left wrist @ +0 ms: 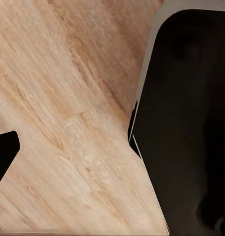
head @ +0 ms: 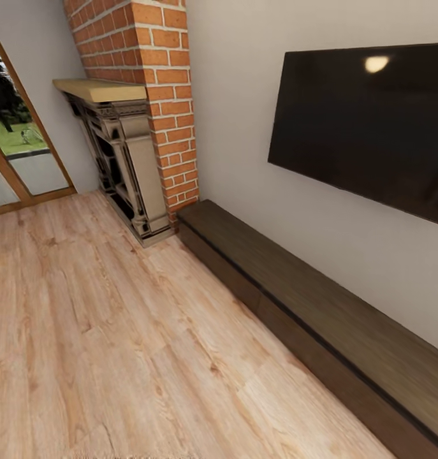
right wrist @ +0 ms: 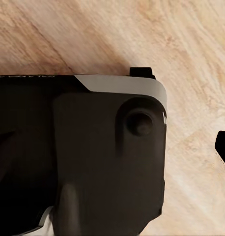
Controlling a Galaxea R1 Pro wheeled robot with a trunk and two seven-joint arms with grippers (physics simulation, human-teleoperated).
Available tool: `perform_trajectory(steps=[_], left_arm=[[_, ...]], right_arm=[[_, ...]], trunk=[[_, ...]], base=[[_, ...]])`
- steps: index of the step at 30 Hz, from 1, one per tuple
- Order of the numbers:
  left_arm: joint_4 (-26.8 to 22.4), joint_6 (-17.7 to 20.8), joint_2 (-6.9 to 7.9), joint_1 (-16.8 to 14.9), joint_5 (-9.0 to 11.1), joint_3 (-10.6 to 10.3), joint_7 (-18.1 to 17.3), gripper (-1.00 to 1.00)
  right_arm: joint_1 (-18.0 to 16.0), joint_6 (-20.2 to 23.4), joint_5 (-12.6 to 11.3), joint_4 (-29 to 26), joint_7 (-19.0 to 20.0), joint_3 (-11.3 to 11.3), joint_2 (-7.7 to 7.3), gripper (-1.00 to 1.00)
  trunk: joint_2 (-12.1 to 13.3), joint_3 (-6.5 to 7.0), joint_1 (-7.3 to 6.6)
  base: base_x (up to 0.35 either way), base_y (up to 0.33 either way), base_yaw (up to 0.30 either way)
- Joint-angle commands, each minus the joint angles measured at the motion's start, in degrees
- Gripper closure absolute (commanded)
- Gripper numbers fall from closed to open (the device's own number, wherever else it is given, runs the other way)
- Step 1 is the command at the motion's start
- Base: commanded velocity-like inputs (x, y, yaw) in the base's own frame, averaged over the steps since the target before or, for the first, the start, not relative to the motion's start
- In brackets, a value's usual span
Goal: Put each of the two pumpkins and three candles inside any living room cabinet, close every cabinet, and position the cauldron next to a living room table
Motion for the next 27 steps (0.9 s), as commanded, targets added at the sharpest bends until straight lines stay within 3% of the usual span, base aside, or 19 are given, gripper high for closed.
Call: perform_trajectory(steps=[1,10,13,16,20,27], left_arm=[[0.0,-0.1,0.18,0.0,0.6,-0.5,0.2,-1.00],[-0.9,-0.1,1.76,-0.4,0.5,-0.5,0.2,-1.00],[-4.0,0.3,2.43,-0.6,0.4,-0.5,0.2,-1.00],[-6.6,0.9,3.12,-1.3,0.4,-0.5,0.3,-1.00],[-7.5,2.4,3.95,-4.7,0.6,-0.5,0.4,-1.00],[-7.8,4.9,4.24,-10.1,2.1,-0.5,0.3,-1.00]], right_arm=[[-0.1,-1.0,-0.6,0.2,0.2,0.5,0.08,-1.00],[-0.1,-4.3,-0.7,-0.2,0.0,0.9,0.24,-1.00],[-0.1,-4.3,-0.7,-0.3,-0.3,1.0,0.29,-1.00],[-0.1,-4.3,-0.7,-0.5,-0.9,3.3,0.37,-1.00],[-0.1,-4.1,-0.7,-4.6,-1.9,6.8,0.34,-1.00],[-0.1,-3.9,-0.6,-9.8,-2.7,8.0,0.31,-1.00]], trunk=[[0.4,0.13,-0.22],[4.0,1.66,-2.20],[5.2,2.12,-2.85],[6.4,2.57,-3.51],[8.0,3.16,-4.39],[10.8,4.19,-5.93]], base=[[0.000,0.000,0.289],[0.000,0.000,0.289],[0.000,0.000,0.288],[0.000,0.000,0.284],[0.000,0.000,0.282],[0.000,0.000,0.280]])
